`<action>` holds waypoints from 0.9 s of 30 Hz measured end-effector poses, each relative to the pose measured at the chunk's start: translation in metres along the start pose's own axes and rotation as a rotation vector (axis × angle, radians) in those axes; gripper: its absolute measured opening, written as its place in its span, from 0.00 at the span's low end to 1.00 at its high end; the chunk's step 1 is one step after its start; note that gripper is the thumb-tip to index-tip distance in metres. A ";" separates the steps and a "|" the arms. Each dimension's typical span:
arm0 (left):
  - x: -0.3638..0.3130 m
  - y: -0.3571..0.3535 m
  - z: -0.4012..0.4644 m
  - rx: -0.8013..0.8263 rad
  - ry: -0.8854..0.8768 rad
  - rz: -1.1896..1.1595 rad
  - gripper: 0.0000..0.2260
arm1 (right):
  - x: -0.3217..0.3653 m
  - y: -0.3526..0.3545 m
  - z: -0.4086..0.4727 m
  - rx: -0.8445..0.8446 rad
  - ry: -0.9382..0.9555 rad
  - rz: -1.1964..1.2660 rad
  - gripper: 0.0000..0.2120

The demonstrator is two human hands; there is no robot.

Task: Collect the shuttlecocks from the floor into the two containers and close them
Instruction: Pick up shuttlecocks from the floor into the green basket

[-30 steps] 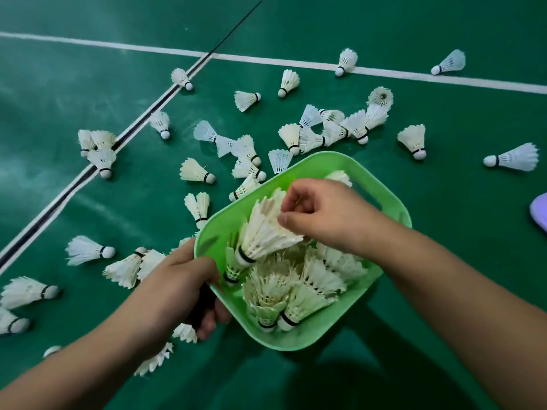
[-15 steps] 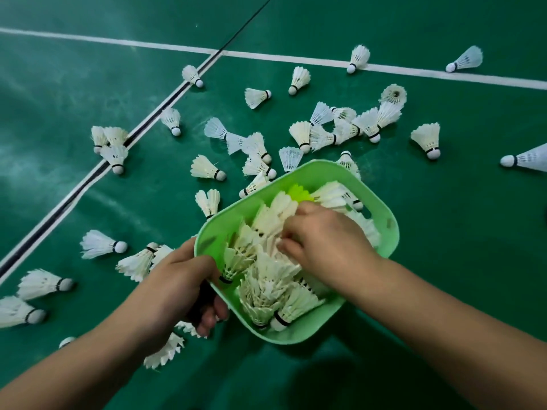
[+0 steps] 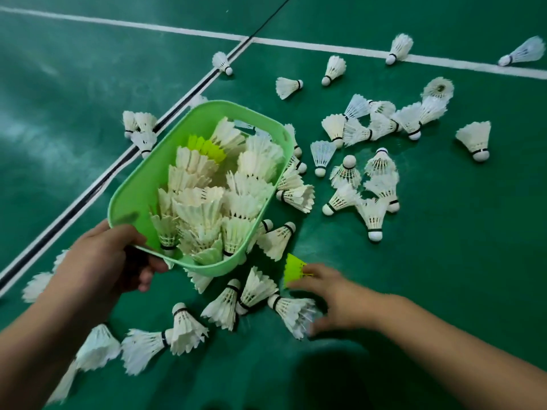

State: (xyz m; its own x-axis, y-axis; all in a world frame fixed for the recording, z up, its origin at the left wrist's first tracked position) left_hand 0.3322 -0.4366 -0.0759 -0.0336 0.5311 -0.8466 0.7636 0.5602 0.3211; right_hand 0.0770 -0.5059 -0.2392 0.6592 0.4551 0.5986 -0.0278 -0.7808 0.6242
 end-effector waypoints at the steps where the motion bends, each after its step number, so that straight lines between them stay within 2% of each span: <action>1: 0.000 -0.001 0.001 0.002 0.002 -0.008 0.09 | 0.004 -0.013 0.001 0.005 0.033 -0.047 0.32; 3: 0.000 -0.007 -0.001 0.020 0.011 -0.019 0.06 | 0.006 -0.018 0.005 -0.124 0.053 -0.117 0.23; 5: 0.001 -0.018 -0.008 0.052 0.022 -0.020 0.04 | 0.000 -0.008 0.007 -0.304 -0.004 -0.043 0.16; 7: 0.001 -0.032 -0.016 0.100 0.028 -0.010 0.04 | -0.013 0.016 0.001 -0.410 -0.109 0.096 0.11; 8: 0.002 -0.037 -0.020 0.126 0.034 -0.003 0.04 | -0.021 0.030 -0.006 -0.402 -0.151 0.193 0.06; 9: 0.002 -0.043 -0.023 0.152 0.040 0.009 0.04 | -0.027 0.043 -0.015 -0.307 -0.164 0.338 0.02; 11: 0.004 -0.052 -0.030 0.204 0.049 0.038 0.05 | -0.016 0.067 -0.046 0.006 -0.099 0.692 0.05; 12: 0.005 -0.059 -0.033 0.238 0.054 0.050 0.06 | -0.007 0.084 -0.067 0.103 -0.042 0.842 0.07; 14: 0.006 -0.075 -0.041 0.325 0.076 0.064 0.06 | 0.019 0.123 -0.097 0.086 0.128 0.955 0.08; 16: 0.007 -0.096 -0.052 0.427 0.106 0.077 0.06 | 0.046 0.164 -0.103 -0.147 0.250 0.871 0.15; 18: 0.007 -0.115 -0.063 0.522 0.127 0.092 0.05 | 0.066 0.191 -0.109 -0.493 0.324 0.702 0.09; 20: 0.006 -0.131 -0.074 0.596 0.133 0.100 0.05 | 0.096 0.200 -0.116 -0.753 0.359 0.287 0.11; 22: 0.007 -0.142 -0.084 0.657 0.135 0.098 0.05 | 0.111 0.191 -0.110 -0.790 0.371 0.061 0.15; 24: 0.010 -0.149 -0.091 0.708 0.150 0.092 0.07 | 0.114 0.180 -0.101 -0.661 0.363 0.060 0.18; 27: 0.014 -0.150 -0.095 0.744 0.174 0.091 0.06 | 0.112 0.178 -0.101 -0.527 0.355 0.074 0.17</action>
State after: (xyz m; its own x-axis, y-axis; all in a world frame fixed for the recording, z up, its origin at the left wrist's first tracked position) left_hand 0.1557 -0.4525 -0.0956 -0.0037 0.6813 -0.7320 0.9988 -0.0328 -0.0356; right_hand 0.0698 -0.5506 -0.0098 0.3546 0.5928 0.7231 -0.4888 -0.5417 0.6838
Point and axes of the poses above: each hand's wrist, its own z-axis towards the middle knuckle, its own y-axis out of the back of the hand, x = y × z, the point moved 9 cm from there along z, towards the middle knuckle, and after that the axes turned 1 degree about -z, right-handed, at the moved point
